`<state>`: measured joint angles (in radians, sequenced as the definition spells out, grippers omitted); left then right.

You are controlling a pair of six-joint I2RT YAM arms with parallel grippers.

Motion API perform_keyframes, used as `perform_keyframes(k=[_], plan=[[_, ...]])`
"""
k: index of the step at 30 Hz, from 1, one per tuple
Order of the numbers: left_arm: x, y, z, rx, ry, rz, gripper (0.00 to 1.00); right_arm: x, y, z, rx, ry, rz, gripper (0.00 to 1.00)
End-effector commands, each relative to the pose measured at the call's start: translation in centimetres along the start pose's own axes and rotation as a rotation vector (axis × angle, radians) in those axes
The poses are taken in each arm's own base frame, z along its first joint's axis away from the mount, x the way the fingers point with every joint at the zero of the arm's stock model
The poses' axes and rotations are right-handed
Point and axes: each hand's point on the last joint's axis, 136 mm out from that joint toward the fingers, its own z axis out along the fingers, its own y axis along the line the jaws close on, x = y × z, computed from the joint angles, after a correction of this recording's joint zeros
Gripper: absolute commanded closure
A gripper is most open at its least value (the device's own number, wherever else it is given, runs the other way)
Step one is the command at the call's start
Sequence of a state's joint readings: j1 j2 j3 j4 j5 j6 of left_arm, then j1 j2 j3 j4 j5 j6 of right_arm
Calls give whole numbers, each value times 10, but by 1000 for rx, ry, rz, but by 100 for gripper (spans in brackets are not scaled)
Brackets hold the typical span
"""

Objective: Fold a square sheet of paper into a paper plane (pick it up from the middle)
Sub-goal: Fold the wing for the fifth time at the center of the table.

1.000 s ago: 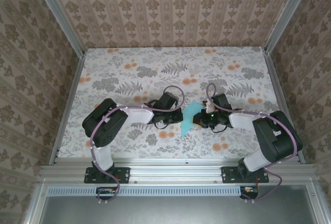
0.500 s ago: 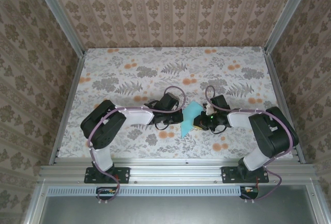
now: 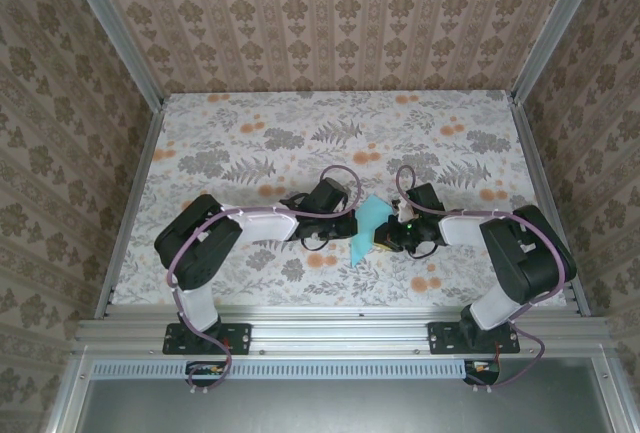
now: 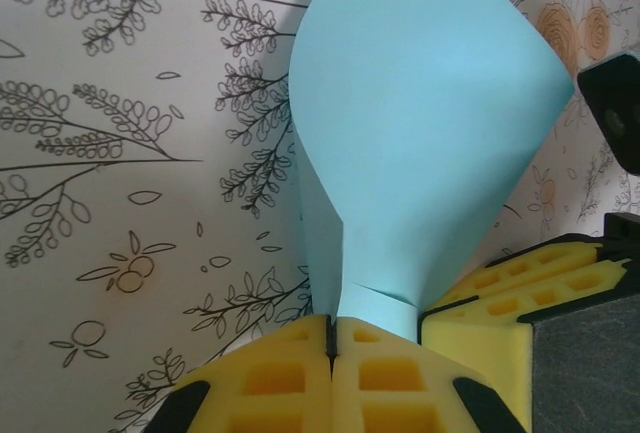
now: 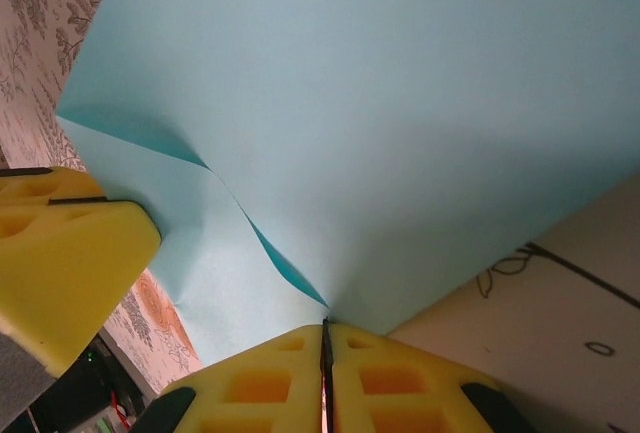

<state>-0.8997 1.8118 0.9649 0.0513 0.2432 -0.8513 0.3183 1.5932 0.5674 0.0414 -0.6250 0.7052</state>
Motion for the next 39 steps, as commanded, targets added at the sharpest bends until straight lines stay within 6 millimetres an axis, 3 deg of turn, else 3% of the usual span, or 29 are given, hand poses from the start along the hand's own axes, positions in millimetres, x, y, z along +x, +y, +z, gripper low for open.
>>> perform_keyframes(k=[1, 14, 31, 39], plan=[[-2, -26, -2, 62, 12, 41, 100, -1, -16, 4, 64, 2, 12, 89], [11, -41, 12, 101, 64, 66, 100, 2, -19, 6, 53, 7, 22, 90], [23, -43, 24, 152, 103, 48, 100, -1, -15, 1, -6, -17, 33, 91], [29, -33, 33, 145, 127, 32, 100, -5, -9, -3, -59, -38, 50, 92]])
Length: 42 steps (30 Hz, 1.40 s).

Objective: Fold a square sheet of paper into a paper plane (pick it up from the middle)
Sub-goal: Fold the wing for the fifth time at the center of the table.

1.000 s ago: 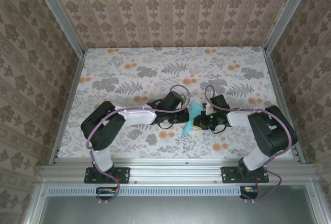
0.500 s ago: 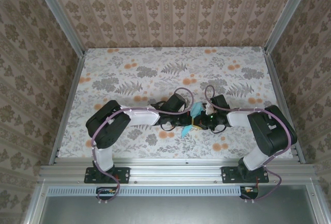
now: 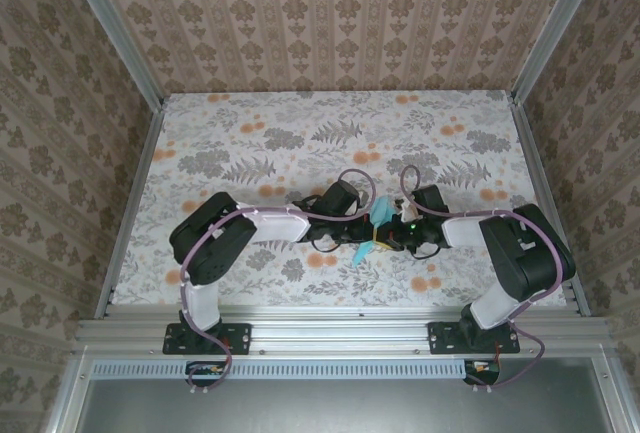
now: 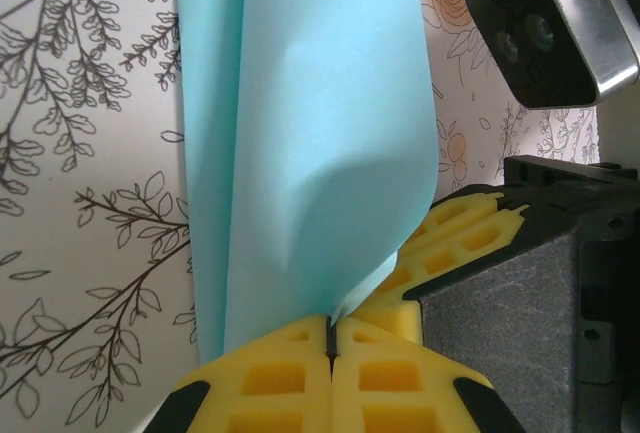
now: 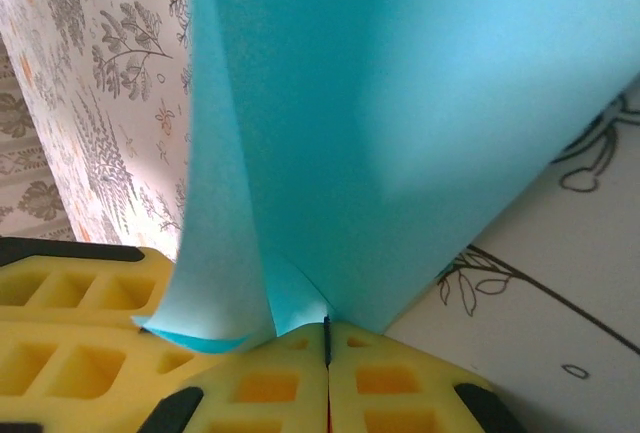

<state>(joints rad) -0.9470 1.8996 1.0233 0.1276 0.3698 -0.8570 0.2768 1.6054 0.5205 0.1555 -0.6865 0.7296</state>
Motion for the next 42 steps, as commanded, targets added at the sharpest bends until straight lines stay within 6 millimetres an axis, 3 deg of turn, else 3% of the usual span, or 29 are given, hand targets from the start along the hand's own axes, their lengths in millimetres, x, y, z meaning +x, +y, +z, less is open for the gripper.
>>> perform_keyframes(k=[1, 10, 21, 30, 42], plan=[[12, 8, 13, 10, 40, -15, 100, -1, -7, -2, 9, -20, 30, 92], [17, 24, 18, -3, 50, -37, 100, -4, 2, -9, -26, -42, 32, 92], [15, 23, 20, 8, 53, -26, 99, -12, 8, -28, -23, -85, 40, 92], [14, 15, 19, 31, 56, 29, 92, -26, 12, -29, -39, -107, 56, 76], [16, 3, 21, 85, 74, 110, 81, -35, 6, -24, -51, -105, 95, 70]])
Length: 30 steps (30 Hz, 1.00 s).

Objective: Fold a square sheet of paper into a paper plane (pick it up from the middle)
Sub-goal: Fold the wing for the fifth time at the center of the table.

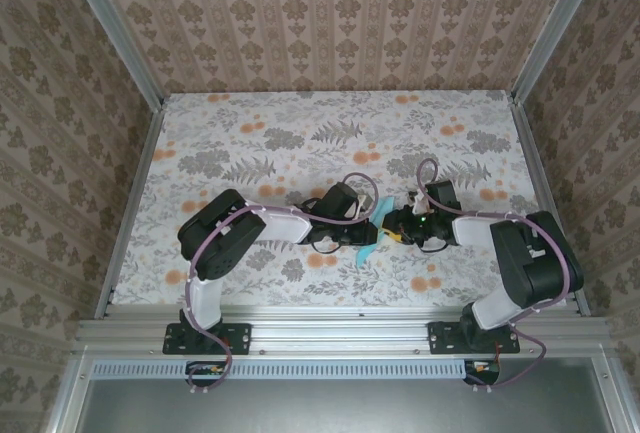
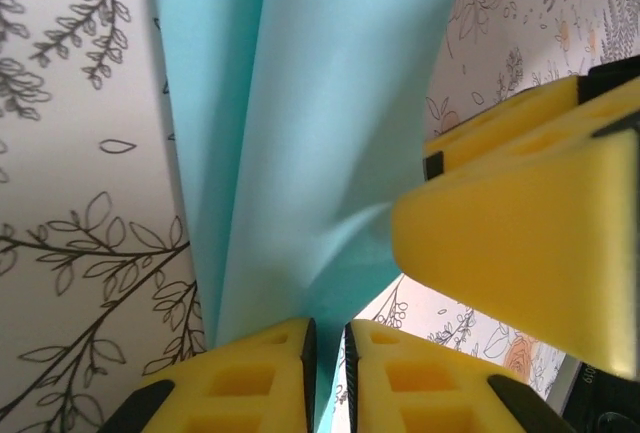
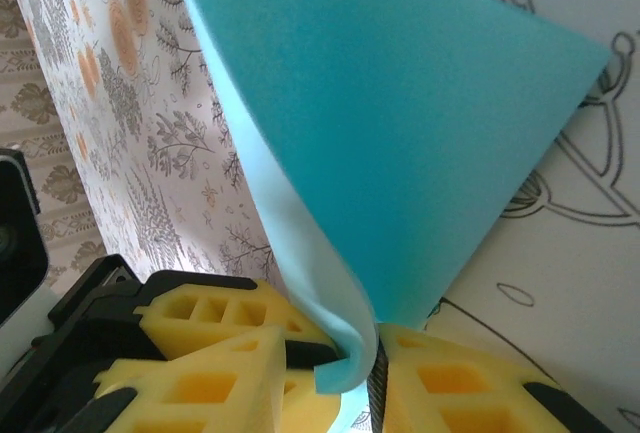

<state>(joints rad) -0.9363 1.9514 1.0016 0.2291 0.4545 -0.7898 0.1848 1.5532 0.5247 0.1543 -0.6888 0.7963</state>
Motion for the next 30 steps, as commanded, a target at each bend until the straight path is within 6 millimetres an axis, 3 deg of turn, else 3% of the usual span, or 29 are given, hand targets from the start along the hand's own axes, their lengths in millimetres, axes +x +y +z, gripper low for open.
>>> perform_keyframes(k=[1, 8, 17, 24, 30], plan=[[9, 1, 9, 16, 41, 44, 81, -7, 7, 0, -23, -4, 4, 69], [11, -1, 9, 32, 54, 61, 79, -5, 3, 2, -17, 15, 13, 70], [5, -7, 6, 45, 50, 89, 76, 3, -3, 1, 3, 35, 16, 84], [0, -15, -3, 49, 39, 117, 73, 1, -5, -1, 18, 30, 13, 94], [-2, -19, -17, 20, 26, 154, 70, 1, -7, -1, 31, 35, 3, 95]])
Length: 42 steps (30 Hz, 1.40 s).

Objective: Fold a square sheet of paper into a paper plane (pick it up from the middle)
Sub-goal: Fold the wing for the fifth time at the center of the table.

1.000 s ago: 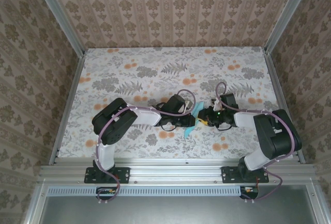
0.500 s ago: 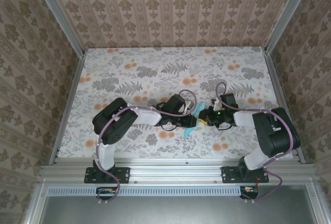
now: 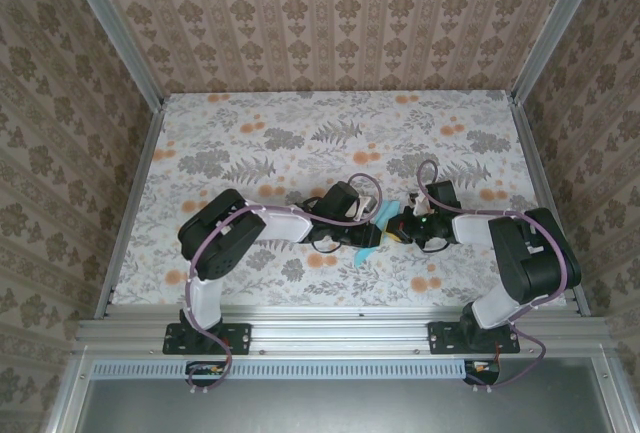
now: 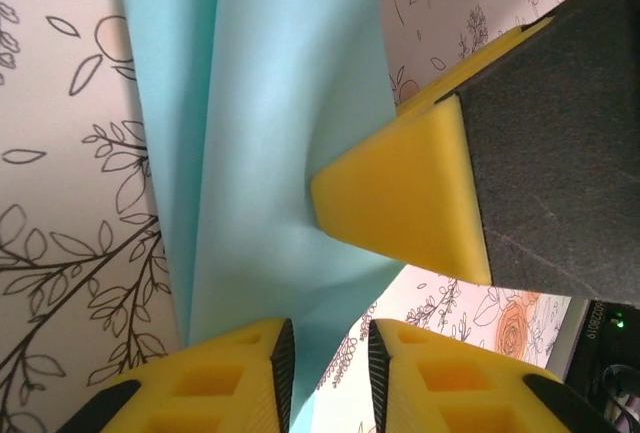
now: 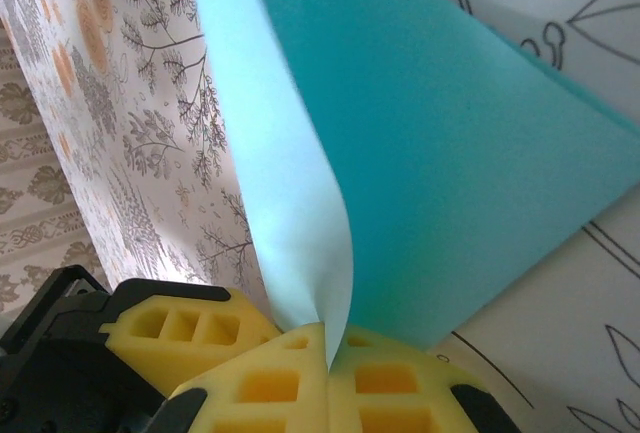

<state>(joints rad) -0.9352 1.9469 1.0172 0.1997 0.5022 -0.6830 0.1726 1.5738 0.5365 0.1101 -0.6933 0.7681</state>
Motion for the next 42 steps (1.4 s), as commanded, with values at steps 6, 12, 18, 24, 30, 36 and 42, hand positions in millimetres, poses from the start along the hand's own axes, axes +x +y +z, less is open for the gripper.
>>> perform_keyframes(k=[6, 12, 18, 24, 30, 36, 42], plan=[[-1, -10, -41, -154, -25, 133, 64, -1, 0, -2, 17, 15, -20, 99], [24, 6, -49, -316, 26, 179, 61, -3, 1, -2, 24, 17, -29, 100], [43, 18, -46, -400, 64, 195, 62, -3, 1, -3, 30, 20, -35, 100], [52, 18, -38, -412, 93, 209, 66, -2, 1, -4, 32, 20, -36, 100], [58, 22, -31, -432, 119, 218, 69, -4, 2, -4, 31, 19, -39, 100], [62, 27, -25, -469, 148, 243, 73, -4, 5, -5, 27, 20, -48, 100], [69, 36, -25, -540, 189, 288, 77, -7, 7, -7, 36, 18, -62, 100]])
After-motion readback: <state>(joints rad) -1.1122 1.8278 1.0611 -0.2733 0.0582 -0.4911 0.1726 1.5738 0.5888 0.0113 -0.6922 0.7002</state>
